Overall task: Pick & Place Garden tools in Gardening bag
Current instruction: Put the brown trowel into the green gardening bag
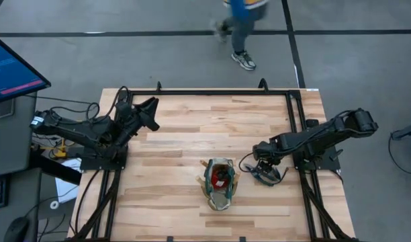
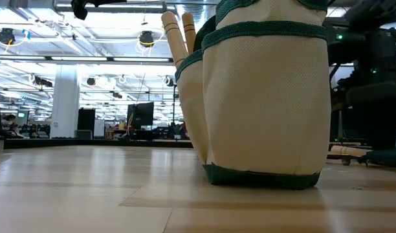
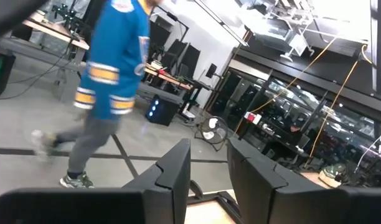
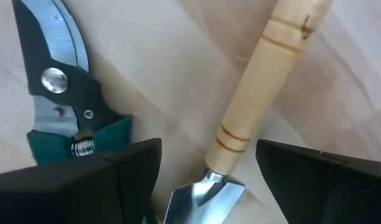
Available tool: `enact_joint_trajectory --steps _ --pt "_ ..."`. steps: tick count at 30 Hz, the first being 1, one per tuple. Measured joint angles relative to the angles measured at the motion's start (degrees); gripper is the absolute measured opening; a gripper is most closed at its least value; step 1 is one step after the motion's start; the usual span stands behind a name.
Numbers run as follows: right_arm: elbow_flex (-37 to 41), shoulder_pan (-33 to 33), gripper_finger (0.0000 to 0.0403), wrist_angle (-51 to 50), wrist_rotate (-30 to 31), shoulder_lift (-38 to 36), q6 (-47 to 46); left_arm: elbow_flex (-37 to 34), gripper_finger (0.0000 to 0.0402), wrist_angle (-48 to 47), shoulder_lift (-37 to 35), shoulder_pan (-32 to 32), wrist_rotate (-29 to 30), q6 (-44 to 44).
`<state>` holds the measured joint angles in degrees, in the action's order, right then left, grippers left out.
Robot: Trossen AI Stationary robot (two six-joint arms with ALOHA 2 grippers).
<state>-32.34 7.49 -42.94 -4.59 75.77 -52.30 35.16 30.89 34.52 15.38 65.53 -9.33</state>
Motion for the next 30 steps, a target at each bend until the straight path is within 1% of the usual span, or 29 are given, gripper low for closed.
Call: enact_joint_trajectory --steps 5,8,11,16,17,20,22,26,30 --pt "0.0 0.0 0.0245 -0.2 -1.4 0.6 1.2 0.0 0.0104 0.0 0.0 0.0 0.0 0.1" --pt "-0.2 0.0 0.0221 -0.2 -1.4 1.7 0.3 0.0 0.0104 0.0 0.0 0.0 0.0 0.1" --pt "0.0 -0.5 0.0171 -0.8 -1.4 3.0 -0.1 0.0 0.0104 0.0 0.0 0.0 0.0 0.1" --pt "0.1 -2.2 0.0062 -1.8 -1.4 3.5 1.4 0.0 0.0104 0.0 0.0 0.0 0.0 0.1" --pt "0.1 -2.8 0.005 -1.7 -1.5 3.0 1.8 0.0 0.0104 0.0 0.0 0.0 0.0 0.1" --pt "0.2 -5.2 0.0055 -1.4 -1.1 0.7 2.8 0.0 0.0104 0.0 0.0 0.0 0.0 -0.1" --pt "-0.9 -7.6 0.0055 -1.1 1.3 -1.3 4.4 0.0 0.0104 0.0 0.0 0.0 -0.6 -0.3" --pt "-3.5 -12.0 0.0055 -1.7 1.9 -5.6 8.3 0.0 0.0105 0.0 0.0 0.0 -5.4 -3.2" --pt "-8.9 -16.2 0.0055 0.6 2.4 -9.6 13.7 0.0 0.012 0.3 1.4 0.0 -9.3 -8.7"
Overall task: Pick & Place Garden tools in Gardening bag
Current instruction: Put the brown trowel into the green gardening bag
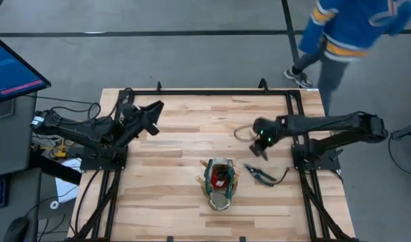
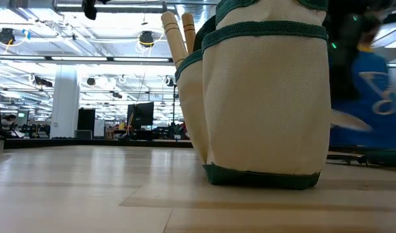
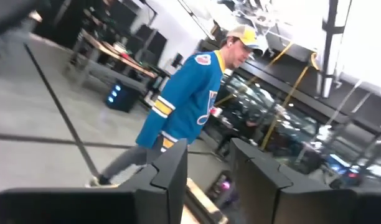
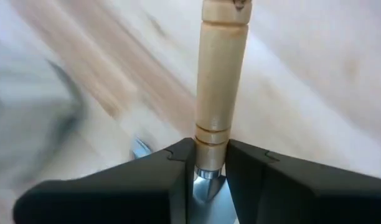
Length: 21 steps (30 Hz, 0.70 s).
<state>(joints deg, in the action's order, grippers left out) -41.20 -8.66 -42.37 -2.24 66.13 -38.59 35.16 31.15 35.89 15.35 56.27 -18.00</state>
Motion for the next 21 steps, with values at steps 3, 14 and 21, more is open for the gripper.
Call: enact_joint_trajectory --steps 3,14,21 --pt "-5.6 -2.8 0.0055 4.4 -0.9 -2.1 3.5 0.0 0.0136 0.1 2.7 -0.2 -2.3 -3.8" --pt "-22.1 -5.2 0.0055 31.6 -6.7 -3.1 11.8 0.2 0.0179 2.5 13.2 -15.9 -31.3 -24.4" --pt "-22.6 -4.5 0.0055 43.4 -16.5 -2.9 12.2 0.2 0.0185 9.8 16.7 -27.8 -54.5 -36.7"
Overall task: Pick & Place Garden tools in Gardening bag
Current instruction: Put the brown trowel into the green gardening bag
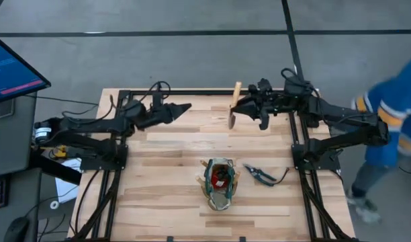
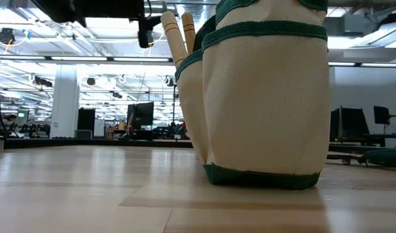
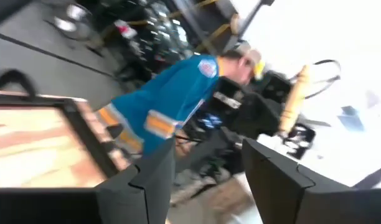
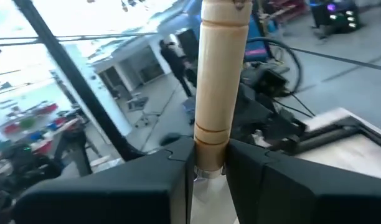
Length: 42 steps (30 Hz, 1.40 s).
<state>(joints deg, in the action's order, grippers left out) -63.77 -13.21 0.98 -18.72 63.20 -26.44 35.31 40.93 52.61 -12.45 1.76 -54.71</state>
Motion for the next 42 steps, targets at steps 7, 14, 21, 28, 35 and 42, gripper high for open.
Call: enact_joint_trajectory --steps 7,14,21,28,35,42 --pt "0.0 1.5 0.0055 14.3 -7.7 5.8 0.2 0.0 0.0184 13.3 5.7 -4.0 -14.4 -7.9" --pt "0.0 1.4 0.0055 31.3 -11.3 13.6 -2.7 0.0 0.0183 21.0 9.8 -3.6 -17.7 -10.3" --pt "0.0 0.1 0.0055 43.9 -13.0 19.7 -6.1 0.0 0.0182 24.0 10.3 -3.6 -21.1 -11.2" --pt "-5.4 -1.3 0.0055 46.4 -17.4 25.6 -8.8 1.1 0.0182 24.7 10.5 -3.6 -26.5 -11.8" --pt "-11.8 -1.3 0.0055 46.2 -20.7 30.8 -9.6 5.2 0.0182 25.1 10.9 -3.6 -33.6 -10.7" --pt "-13.3 -2.1 0.0055 46.2 -20.9 31.8 -9.6 5.6 0.0182 24.8 10.3 -3.6 -36.2 -10.5"
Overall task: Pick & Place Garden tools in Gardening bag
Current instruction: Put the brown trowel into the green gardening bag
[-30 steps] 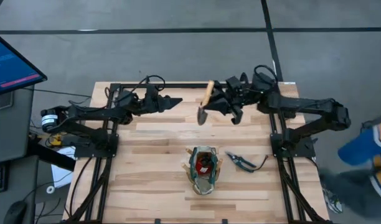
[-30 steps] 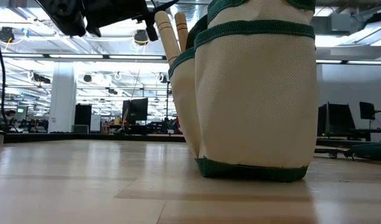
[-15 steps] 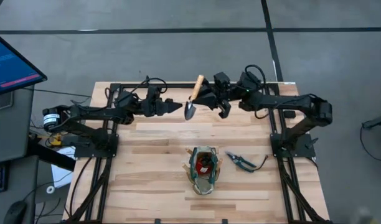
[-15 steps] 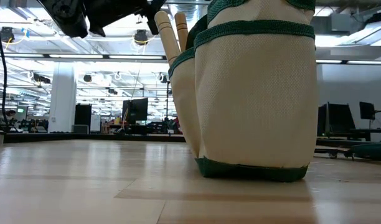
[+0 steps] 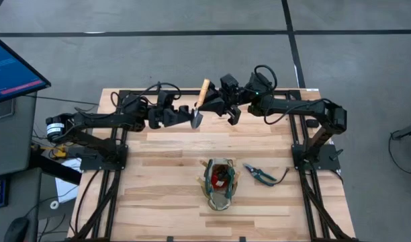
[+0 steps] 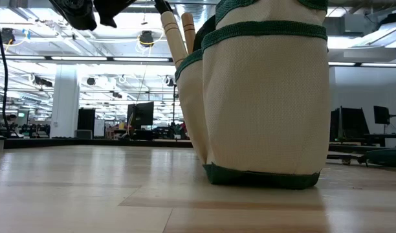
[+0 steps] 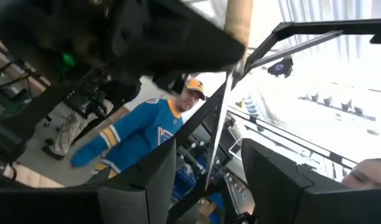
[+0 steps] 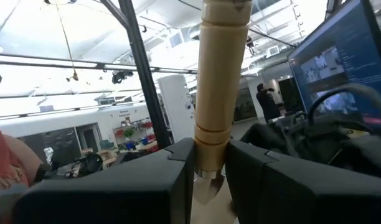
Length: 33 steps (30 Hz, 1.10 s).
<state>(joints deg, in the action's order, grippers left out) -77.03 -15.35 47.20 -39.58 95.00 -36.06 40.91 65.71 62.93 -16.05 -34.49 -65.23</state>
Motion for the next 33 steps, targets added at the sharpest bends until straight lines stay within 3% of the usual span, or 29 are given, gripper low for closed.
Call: enact_joint_trajectory --steps 16,21,29,33 --pt "0.0 -1.2 0.0057 -1.1 -0.3 0.0 0.0 0.0 0.0172 4.0 3.2 -0.1 -1.4 1.1" --pt "0.0 -0.9 0.0058 -2.4 -0.2 0.0 0.0 1.2 0.0126 4.2 3.3 -0.1 -1.2 2.4" --pt "0.1 -0.4 0.0058 -2.6 -0.5 0.0 -0.1 2.1 0.0017 4.8 4.6 -0.1 -1.9 2.4" --pt "0.1 0.0 0.0058 -3.4 -0.8 0.0 -0.1 2.1 0.0011 5.0 5.0 -0.1 -2.4 3.3"
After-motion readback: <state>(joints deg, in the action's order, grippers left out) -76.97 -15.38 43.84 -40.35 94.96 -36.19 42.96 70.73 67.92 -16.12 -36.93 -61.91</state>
